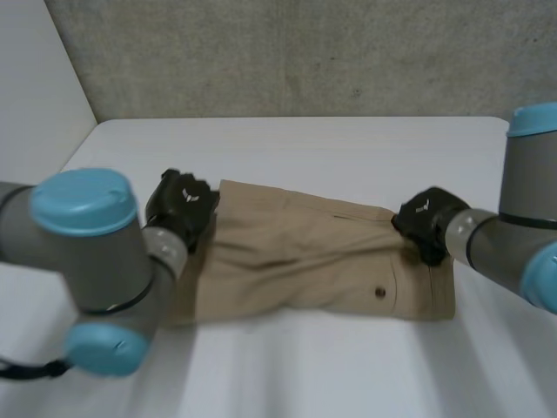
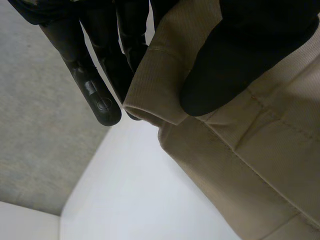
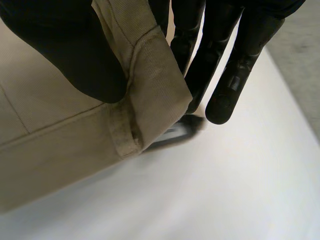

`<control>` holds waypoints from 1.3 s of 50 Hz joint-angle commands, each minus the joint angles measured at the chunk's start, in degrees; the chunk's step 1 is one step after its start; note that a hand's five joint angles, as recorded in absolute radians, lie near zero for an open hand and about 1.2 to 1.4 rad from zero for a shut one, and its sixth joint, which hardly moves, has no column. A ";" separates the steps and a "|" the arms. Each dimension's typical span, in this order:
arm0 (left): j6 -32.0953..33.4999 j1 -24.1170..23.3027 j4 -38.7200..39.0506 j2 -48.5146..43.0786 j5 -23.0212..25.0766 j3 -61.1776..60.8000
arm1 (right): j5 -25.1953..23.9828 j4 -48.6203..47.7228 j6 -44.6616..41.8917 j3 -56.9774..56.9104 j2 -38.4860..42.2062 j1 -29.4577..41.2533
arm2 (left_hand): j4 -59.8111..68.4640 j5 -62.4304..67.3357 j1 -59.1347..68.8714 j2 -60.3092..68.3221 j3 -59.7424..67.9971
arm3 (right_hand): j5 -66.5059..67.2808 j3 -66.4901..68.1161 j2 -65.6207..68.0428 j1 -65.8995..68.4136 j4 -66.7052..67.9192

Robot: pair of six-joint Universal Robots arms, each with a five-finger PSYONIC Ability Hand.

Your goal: Fold the shorts.

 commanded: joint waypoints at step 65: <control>7.58 4.16 9.95 -42.73 6.19 55.68 | -2.66 -30.34 14.51 -32.06 30.91 0.43 | -56.01 -54.22 -50.82 -55.70 -55.45 | -56.45 -57.71 -57.38 -45.52 -58.27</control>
